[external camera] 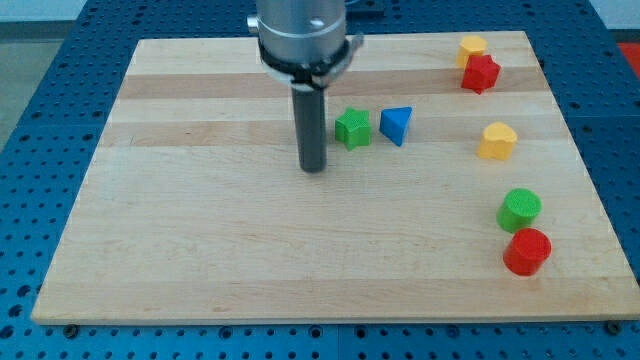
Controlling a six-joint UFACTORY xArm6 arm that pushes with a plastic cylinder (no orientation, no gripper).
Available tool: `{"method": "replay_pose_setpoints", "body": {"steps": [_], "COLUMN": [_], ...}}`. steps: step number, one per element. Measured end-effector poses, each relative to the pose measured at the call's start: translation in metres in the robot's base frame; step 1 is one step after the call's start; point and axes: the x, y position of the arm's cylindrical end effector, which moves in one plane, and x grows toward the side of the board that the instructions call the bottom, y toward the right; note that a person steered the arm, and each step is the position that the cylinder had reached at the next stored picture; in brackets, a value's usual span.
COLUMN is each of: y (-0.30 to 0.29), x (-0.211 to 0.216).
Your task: Move your arm towards the green circle
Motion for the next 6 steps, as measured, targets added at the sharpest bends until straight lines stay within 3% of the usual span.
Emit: {"method": "replay_pose_setpoints", "body": {"steps": [1,3,4,5,6], "y": [0.054,0.121,0.195,0.276,0.290], "x": [0.045,0.003,0.003,0.019,0.075]}}
